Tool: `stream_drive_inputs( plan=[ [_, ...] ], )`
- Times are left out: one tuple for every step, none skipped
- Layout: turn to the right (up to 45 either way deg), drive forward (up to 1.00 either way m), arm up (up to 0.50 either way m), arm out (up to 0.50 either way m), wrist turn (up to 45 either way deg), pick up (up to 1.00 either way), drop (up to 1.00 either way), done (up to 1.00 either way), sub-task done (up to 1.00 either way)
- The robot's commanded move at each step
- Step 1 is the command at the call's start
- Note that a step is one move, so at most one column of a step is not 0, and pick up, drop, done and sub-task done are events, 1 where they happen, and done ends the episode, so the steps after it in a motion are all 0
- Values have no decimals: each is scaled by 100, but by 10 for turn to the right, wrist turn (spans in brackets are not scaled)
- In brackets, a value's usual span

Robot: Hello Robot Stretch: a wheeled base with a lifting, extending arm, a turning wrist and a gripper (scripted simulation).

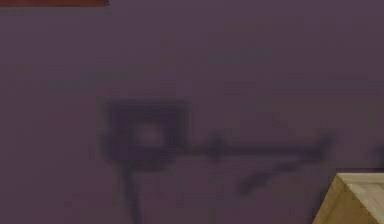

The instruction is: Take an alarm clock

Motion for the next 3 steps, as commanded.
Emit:
stream_drive_inputs(
  plan=[
    [0,0,0,0,450,0,0,0,0],
    [0,0,0,0,450,0,0,0,0],
    [0,0,0,0,450,0,0,0,0]
  ],
)
